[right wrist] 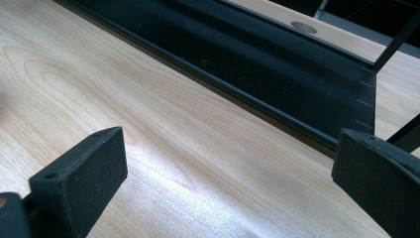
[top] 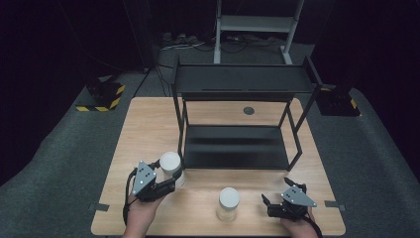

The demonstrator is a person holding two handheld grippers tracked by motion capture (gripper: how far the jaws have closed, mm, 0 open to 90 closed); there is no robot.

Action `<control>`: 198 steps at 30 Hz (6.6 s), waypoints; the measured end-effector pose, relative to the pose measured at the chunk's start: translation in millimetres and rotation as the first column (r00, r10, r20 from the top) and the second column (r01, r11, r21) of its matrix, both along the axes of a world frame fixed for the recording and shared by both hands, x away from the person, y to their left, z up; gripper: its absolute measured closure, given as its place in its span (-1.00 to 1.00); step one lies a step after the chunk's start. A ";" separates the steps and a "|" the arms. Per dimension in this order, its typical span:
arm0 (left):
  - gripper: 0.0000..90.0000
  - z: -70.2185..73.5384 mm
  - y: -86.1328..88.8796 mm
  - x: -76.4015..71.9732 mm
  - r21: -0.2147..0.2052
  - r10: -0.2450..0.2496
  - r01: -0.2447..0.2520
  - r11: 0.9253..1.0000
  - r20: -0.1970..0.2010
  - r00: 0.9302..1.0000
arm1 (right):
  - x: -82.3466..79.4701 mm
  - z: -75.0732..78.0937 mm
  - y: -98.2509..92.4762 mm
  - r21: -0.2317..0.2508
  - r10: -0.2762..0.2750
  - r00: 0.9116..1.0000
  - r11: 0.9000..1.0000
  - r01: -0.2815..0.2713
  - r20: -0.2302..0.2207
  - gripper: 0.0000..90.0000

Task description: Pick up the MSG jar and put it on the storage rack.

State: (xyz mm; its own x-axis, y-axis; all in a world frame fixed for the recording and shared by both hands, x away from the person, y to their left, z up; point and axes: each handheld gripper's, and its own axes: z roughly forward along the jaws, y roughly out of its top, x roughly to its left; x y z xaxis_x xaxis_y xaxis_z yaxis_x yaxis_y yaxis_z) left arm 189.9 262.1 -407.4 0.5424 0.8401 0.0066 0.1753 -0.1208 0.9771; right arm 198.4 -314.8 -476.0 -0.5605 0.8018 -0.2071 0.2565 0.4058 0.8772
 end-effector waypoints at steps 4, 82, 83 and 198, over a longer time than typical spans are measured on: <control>-0.24 10.0 -0.8 5.2 -0.015 -0.009 0.009 1.000 0.004 1.000 | 0.1 -0.1 -0.3 0.002 -0.001 1.000 1.000 0.001 0.000 -1.00; -0.24 169.5 -85.2 96.0 -0.111 -0.056 0.077 0.991 0.175 0.983 | 2.7 0.4 -4.7 0.030 -0.002 1.000 1.000 0.002 -0.017 -1.00; -0.24 172.0 -85.5 96.6 -0.111 -0.056 0.076 0.991 0.177 0.983 | 2.7 0.4 -4.8 0.031 -0.002 1.000 1.000 0.002 -0.017 -1.00; -0.99 190.3 -133.8 149.4 -0.131 0.061 -0.042 0.990 0.147 0.987 | 1.9 -1.5 -8.9 0.056 0.000 1.000 0.998 0.000 -0.013 -1.00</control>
